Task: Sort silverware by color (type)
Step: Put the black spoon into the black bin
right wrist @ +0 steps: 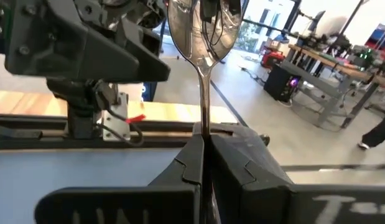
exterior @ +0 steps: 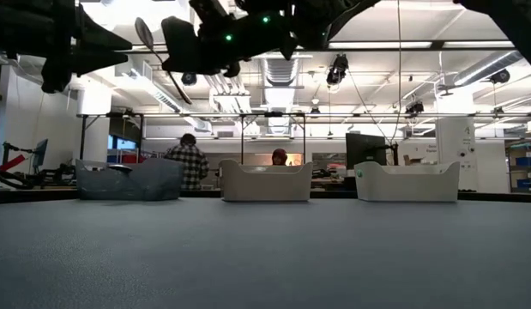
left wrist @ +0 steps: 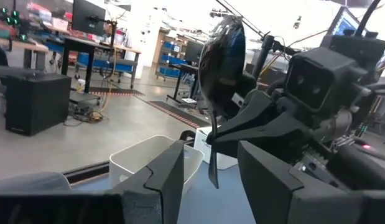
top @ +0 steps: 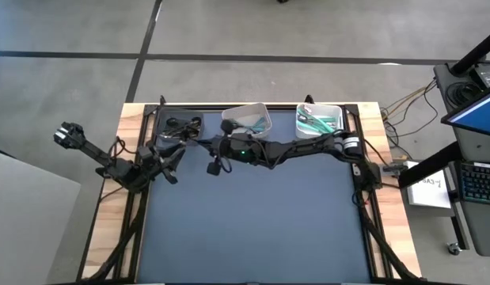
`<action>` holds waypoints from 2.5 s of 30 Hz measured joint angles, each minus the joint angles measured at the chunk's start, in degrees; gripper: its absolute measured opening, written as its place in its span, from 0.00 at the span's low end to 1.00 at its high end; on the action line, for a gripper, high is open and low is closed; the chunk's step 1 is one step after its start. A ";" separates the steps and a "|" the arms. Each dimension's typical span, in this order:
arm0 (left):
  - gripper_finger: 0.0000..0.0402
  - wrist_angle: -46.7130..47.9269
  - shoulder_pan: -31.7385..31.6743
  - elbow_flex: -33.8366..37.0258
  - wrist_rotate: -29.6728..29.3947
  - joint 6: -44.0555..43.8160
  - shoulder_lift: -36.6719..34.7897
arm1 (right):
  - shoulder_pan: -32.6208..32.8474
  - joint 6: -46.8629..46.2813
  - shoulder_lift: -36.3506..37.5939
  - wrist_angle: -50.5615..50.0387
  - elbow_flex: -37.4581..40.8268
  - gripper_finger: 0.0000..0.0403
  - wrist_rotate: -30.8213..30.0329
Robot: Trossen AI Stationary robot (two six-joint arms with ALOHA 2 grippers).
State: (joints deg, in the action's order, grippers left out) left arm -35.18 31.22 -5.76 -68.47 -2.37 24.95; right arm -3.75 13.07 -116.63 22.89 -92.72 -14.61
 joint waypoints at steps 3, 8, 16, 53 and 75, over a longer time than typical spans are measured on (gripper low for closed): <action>0.33 -0.87 -0.02 0.00 -0.52 3.25 -0.04 | 0.00 2.14 -0.63 -0.02 -0.89 0.02 0.08; 0.33 -5.79 -0.25 0.00 -0.49 8.57 -0.07 | -0.02 0.26 -2.40 -0.50 -1.95 0.02 1.56; 0.33 -6.40 -0.24 -0.97 0.32 9.71 0.43 | -0.01 0.97 -3.77 -0.60 -4.44 0.02 2.67; 0.00 -4.39 -0.44 -5.07 -11.18 15.91 -1.09 | -1.80 -1.08 1.58 -16.05 -7.20 0.31 3.45; 0.00 0.70 -28.85 -3.43 -10.00 16.55 -3.78 | -4.17 -9.81 14.09 -39.35 -7.18 0.44 -6.46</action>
State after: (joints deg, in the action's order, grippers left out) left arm -34.49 2.37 -9.19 -78.46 14.18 21.17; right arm -7.92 3.26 -102.54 -16.45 -99.90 -21.07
